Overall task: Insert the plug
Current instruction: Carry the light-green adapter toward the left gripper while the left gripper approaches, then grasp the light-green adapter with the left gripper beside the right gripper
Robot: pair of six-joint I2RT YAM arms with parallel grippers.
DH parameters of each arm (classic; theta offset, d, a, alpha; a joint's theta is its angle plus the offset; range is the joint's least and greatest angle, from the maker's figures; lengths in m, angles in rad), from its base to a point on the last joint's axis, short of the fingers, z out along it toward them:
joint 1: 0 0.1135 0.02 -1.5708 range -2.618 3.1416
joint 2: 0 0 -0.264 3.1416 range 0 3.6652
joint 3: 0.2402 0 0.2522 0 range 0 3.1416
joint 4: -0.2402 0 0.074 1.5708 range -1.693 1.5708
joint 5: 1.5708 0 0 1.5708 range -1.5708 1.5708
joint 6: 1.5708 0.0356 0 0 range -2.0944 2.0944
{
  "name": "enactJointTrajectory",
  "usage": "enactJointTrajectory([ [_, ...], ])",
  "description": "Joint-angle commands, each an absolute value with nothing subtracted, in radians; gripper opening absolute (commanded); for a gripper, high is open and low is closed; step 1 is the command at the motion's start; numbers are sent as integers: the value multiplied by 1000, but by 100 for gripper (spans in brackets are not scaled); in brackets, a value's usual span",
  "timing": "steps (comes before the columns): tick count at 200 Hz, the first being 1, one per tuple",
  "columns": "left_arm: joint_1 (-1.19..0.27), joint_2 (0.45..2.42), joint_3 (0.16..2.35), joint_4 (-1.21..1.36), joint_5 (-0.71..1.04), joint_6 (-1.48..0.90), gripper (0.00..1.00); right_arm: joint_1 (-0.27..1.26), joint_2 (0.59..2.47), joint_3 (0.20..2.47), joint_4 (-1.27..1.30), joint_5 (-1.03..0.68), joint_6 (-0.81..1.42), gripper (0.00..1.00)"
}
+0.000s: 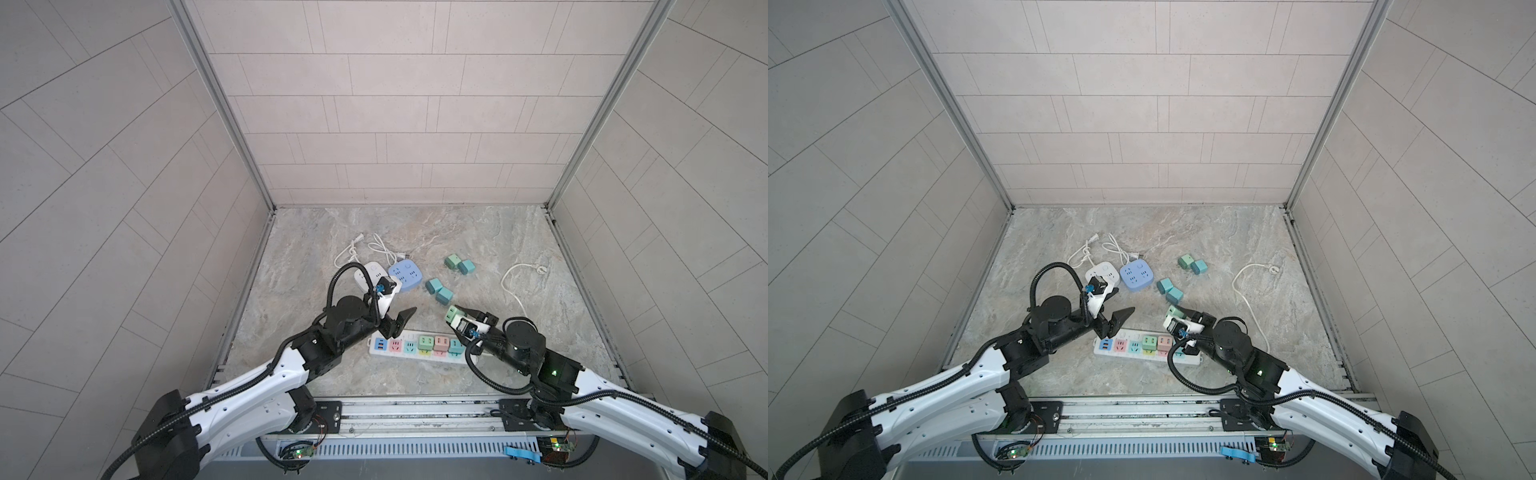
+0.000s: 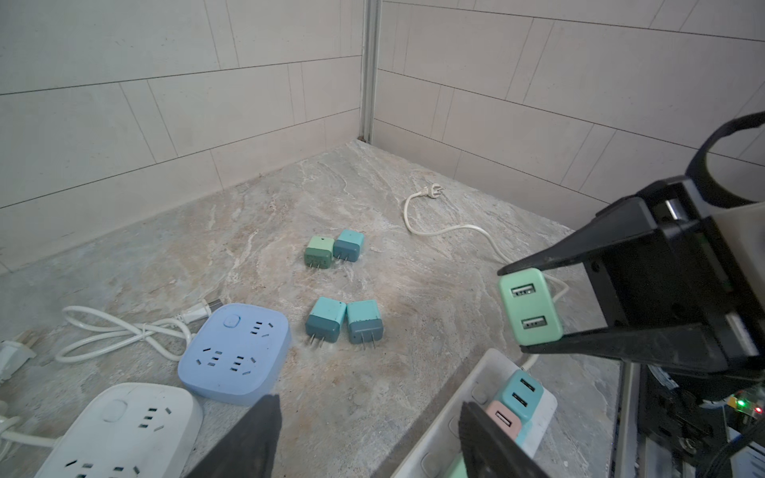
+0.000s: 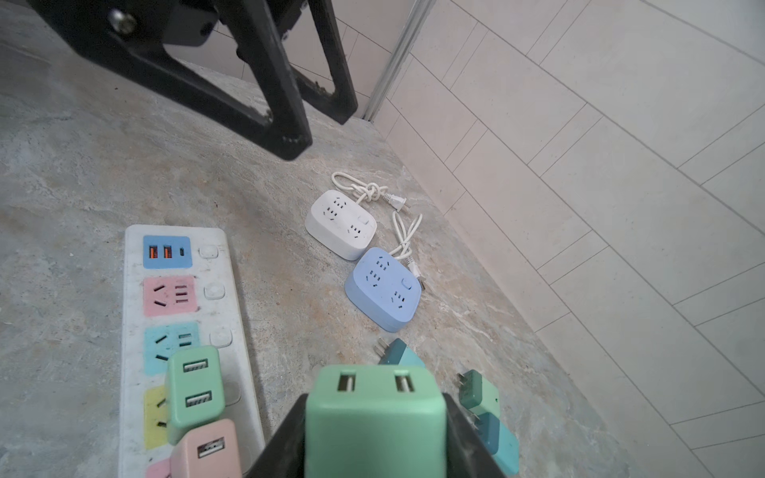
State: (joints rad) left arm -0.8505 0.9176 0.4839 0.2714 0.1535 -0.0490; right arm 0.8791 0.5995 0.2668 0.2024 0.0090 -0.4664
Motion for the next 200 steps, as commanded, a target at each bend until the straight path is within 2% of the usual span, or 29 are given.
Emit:
enactJointTrajectory([
  [1,-856,942,516,299,260,-23,72,884,583,278,260,14,-556,0],
  [67,-862,1014,557,307,373,-55,71,919,649,253,356,-72,-679,0],
  [144,-864,1061,579,324,432,-99,71,983,746,259,466,-33,-712,0],
  [200,-869,1064,585,326,453,-107,71,1031,850,311,497,67,-726,0],
])
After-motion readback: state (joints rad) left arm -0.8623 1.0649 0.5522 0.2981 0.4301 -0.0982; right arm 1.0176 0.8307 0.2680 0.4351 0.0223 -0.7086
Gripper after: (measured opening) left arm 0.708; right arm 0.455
